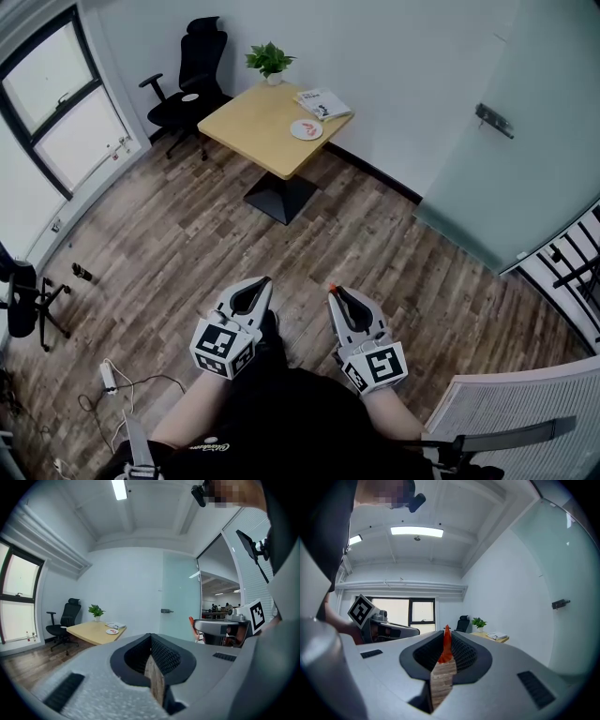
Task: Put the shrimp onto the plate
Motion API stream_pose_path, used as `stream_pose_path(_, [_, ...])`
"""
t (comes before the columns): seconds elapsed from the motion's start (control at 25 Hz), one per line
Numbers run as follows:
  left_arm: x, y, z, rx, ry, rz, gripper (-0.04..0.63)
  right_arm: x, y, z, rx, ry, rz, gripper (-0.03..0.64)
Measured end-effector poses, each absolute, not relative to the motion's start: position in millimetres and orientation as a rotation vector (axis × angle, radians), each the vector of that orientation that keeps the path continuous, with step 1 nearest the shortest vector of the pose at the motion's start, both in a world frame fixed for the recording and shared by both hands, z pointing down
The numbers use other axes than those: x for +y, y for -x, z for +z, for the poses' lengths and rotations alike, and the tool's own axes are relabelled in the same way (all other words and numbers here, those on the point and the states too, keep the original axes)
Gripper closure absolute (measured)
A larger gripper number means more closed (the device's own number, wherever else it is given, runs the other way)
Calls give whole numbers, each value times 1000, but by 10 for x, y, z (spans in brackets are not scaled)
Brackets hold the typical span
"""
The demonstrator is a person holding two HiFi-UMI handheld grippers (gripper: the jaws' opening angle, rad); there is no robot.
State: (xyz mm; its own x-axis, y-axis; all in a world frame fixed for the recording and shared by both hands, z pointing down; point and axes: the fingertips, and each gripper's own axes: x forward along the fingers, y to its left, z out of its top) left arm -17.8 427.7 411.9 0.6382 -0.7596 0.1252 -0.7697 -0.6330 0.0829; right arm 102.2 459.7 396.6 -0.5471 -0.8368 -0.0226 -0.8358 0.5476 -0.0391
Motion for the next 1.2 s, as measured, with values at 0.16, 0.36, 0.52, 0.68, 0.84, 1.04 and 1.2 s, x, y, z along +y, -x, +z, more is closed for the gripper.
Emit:
stream_pose_path(0.16, [4148, 192, 4138, -1271, -2728, 114, 591, 4471, -981, 3950, 2746, 1476, -15, 568])
stream_pose_path(0.36, [3873, 223, 4140, -1249, -2730, 106, 591, 4202, -934, 3984, 2745, 1497, -37, 568])
stream_pose_path(0.52, [3590, 254, 4190, -1237, -2736, 118, 591, 3951, -895, 4025, 2759, 1502, -49, 568])
stream_pose_path(0.68, [3276, 327, 4180, -1222, -2739, 123, 591, 3608, -801, 4013, 2763, 1511, -53, 568])
stream_pose_path(0.84, [2930, 405, 4123, -1198, -2762, 129, 591, 3271, -703, 3937, 2751, 1538, -57, 568])
stream_pose_path(1.04, [2494, 476, 3991, -1137, -2788, 81, 591, 2839, -548, 3850, 2741, 1577, -51, 568])
stream_pose_path(1.2, [2162, 569, 3932, -1108, -2809, 64, 591, 2486, -403, 3783, 2747, 1601, -40, 568])
